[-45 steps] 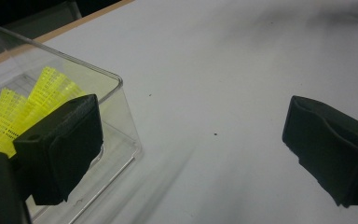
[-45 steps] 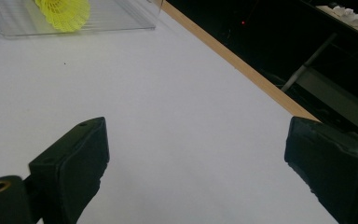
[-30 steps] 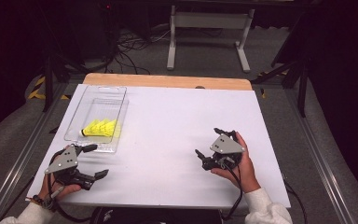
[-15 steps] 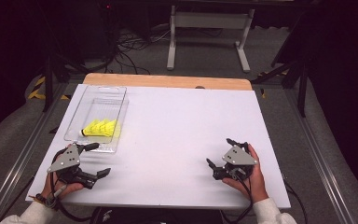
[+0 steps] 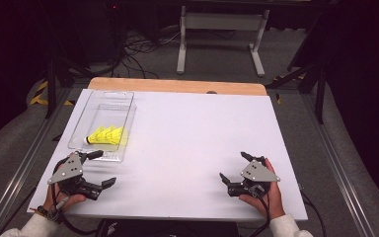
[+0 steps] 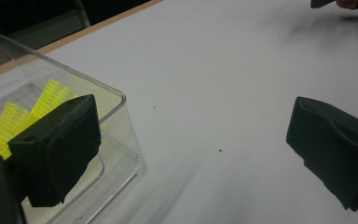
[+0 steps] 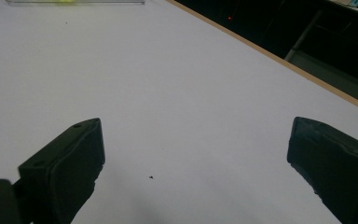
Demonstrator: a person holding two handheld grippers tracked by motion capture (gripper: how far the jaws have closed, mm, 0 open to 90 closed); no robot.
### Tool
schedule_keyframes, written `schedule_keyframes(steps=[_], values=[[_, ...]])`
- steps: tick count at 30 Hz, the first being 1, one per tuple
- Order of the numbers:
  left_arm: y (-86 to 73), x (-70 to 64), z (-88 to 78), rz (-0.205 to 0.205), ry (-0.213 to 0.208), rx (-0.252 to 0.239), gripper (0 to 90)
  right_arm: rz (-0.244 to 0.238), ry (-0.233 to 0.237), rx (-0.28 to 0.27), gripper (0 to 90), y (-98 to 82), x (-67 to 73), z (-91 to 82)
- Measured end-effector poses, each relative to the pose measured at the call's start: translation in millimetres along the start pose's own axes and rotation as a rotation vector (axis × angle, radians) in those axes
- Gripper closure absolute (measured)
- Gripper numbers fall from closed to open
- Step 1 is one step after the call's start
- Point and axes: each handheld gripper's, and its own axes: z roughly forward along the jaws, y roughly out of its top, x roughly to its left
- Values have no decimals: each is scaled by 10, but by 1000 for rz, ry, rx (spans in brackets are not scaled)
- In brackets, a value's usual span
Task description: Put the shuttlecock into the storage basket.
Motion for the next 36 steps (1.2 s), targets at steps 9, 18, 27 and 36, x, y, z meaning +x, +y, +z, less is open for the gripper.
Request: schedule_keyframes(steps=[9, 18, 27, 36], values=[[-19, 1, -32, 2, 2, -1, 32, -1, -15, -6, 39, 34, 32, 19], [-21, 5, 9, -10, 4, 15, 35, -7, -21, -2, 41, 29, 34, 24], [-28, 21, 10, -4, 3, 21, 34, -22, -15, 15, 46, 21, 28, 45], [-38, 24, 31, -1, 0, 34, 36, -26, -11, 21, 50, 9, 20, 45]])
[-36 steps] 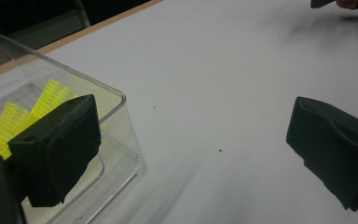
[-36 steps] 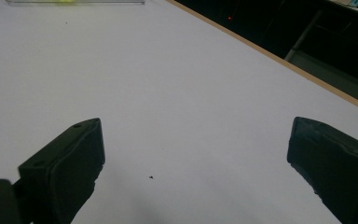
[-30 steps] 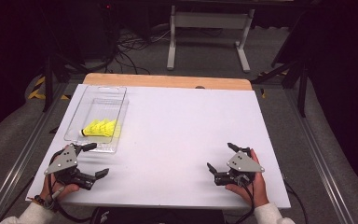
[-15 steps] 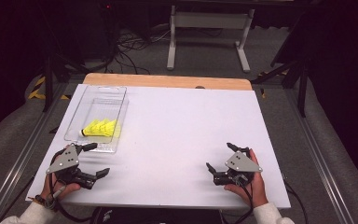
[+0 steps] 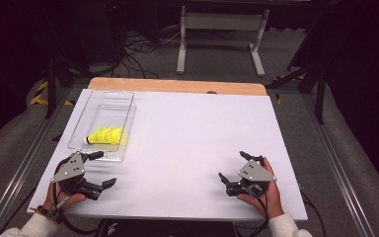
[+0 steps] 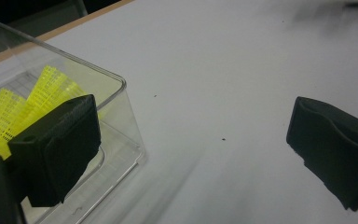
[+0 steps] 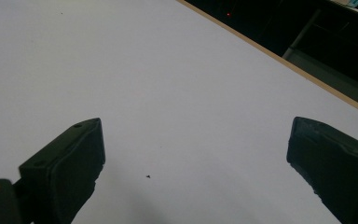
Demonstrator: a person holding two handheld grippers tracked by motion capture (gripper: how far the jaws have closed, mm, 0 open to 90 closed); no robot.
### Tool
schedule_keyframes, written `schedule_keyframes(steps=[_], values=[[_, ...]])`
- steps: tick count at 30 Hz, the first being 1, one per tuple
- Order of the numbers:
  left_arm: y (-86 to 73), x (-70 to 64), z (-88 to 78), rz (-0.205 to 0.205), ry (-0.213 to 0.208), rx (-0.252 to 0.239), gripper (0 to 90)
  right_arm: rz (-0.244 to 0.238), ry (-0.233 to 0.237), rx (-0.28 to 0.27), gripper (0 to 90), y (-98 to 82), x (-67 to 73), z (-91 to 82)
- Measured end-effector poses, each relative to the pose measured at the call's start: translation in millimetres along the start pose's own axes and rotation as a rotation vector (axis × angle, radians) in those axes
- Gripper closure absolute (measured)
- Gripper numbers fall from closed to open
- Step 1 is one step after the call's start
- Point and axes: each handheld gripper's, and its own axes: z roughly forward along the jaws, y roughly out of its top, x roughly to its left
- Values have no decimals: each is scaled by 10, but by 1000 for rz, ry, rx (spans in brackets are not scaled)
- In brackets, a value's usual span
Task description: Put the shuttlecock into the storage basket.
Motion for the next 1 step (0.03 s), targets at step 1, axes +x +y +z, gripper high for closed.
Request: schedule_keyframes(steps=[1], values=[[0, 2, -2, -2, 0, 2, 36, 1, -1, 0, 50, 1, 1, 1]])
